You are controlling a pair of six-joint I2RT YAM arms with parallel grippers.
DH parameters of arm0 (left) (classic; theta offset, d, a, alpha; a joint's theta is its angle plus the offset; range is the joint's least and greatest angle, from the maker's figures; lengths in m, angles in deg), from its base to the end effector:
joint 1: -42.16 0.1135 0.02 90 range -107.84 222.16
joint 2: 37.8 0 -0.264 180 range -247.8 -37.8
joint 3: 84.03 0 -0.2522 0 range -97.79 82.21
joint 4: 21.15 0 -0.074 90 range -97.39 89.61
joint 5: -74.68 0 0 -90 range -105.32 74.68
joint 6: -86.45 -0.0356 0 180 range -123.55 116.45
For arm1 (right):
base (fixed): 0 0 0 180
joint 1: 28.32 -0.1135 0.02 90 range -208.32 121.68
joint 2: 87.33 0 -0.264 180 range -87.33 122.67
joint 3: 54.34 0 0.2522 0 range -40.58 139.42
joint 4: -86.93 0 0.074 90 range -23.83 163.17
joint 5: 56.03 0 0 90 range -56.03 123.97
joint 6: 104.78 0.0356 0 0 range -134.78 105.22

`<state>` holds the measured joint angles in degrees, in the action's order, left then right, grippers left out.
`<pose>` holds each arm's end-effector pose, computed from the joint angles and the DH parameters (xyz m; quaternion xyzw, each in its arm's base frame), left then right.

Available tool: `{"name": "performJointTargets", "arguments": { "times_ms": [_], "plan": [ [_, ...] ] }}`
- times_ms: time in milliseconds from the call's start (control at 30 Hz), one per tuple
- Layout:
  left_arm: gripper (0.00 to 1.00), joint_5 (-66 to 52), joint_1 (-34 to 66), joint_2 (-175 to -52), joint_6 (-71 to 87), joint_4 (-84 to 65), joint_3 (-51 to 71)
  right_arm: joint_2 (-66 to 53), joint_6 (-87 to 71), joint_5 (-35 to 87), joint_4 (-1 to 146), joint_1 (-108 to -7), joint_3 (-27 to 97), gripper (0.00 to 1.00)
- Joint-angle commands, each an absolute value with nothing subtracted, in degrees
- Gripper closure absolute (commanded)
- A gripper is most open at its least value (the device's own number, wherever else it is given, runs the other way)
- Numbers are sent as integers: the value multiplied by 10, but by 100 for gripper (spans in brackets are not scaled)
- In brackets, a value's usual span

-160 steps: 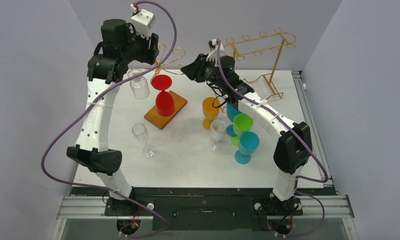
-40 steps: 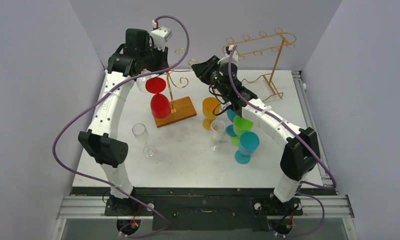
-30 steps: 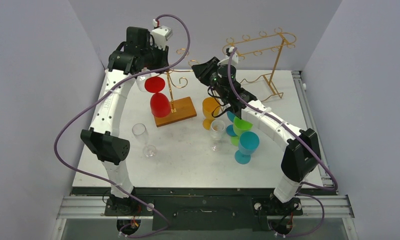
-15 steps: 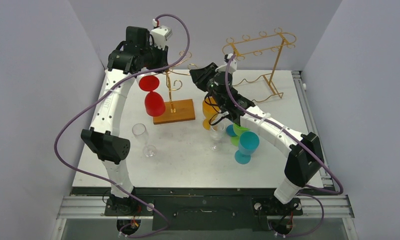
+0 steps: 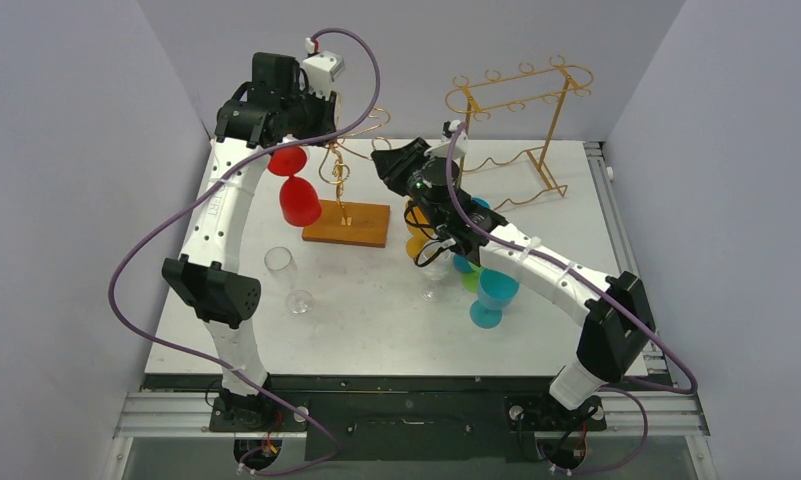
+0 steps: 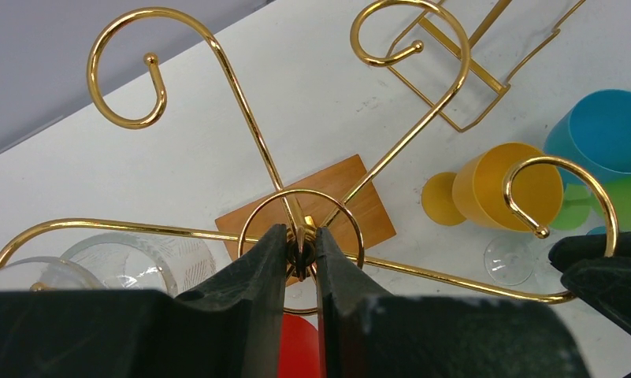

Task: Place the wine glass upside down on the wine glass rack
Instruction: Adjust the wine rack at the center of the board.

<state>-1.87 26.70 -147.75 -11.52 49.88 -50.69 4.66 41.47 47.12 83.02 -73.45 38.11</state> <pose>0.3852 -0.1151 0.4512 0.2319 0.8488 -0.1336 0.4560 0.2808 0.2706 0.3728 0.1482 0.7123 0.4741 0.4959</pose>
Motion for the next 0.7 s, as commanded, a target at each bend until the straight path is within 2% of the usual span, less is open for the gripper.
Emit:
{"name": "performJointTargets", "arguments": {
  "times_ms": [0,100,200,300,400,667],
  "plan": [
    [86,-44,265,-1501,-125,397,-514,38,372,356,750,-789,362,100],
    [82,-42,264,-1498,-127,398,-517,31,362,355,748,-786,364,95],
    [71,-37,265,-1492,-129,406,-521,19,352,358,741,-776,363,90],
    [56,-32,265,-1480,-137,408,-514,5,348,357,743,-763,348,86],
    [47,-22,265,-1461,-142,400,-491,0,347,352,739,-752,341,84],
    [45,-11,264,-1454,-144,391,-469,16,364,348,733,-711,353,85]
  ]
}}
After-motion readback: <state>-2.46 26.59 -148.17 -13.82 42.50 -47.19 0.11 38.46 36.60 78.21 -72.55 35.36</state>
